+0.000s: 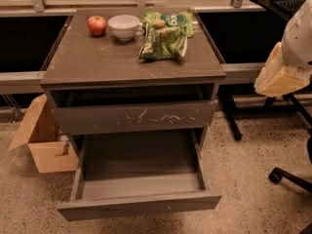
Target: Place green jalapeno chip bag into middle drawer
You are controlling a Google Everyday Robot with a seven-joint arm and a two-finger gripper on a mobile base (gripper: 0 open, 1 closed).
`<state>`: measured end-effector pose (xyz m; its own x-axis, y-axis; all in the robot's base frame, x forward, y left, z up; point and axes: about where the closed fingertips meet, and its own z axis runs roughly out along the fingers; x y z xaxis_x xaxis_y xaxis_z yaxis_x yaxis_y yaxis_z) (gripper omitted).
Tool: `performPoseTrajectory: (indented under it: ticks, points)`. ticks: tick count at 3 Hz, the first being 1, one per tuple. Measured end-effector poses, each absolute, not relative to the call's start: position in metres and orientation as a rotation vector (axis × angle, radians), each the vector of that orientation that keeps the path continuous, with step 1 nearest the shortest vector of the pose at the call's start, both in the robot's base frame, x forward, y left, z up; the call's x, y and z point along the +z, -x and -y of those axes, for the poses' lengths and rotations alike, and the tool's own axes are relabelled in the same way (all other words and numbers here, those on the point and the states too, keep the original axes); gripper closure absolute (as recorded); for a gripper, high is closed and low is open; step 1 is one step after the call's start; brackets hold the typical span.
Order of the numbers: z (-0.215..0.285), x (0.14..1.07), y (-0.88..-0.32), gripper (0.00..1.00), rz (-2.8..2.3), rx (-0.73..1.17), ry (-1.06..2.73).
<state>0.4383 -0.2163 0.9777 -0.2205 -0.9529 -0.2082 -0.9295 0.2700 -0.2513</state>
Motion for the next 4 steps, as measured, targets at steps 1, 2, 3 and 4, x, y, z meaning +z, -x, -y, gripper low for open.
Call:
performPoseTrajectory:
  ticks: [1,2,3,4]
  points:
    - [0.216,0.978,-0.438,0.98,-2.228,-0.104,1.722]
    - [0.215,0.978,-0.446,0.67,-2.21,-0.094,1.719]
    - [0.208,0.979,-0.482,0.44,-2.127,-0.047,1.711]
    - [0.186,0.973,-0.54,0.13,-2.016,0.032,1.7]
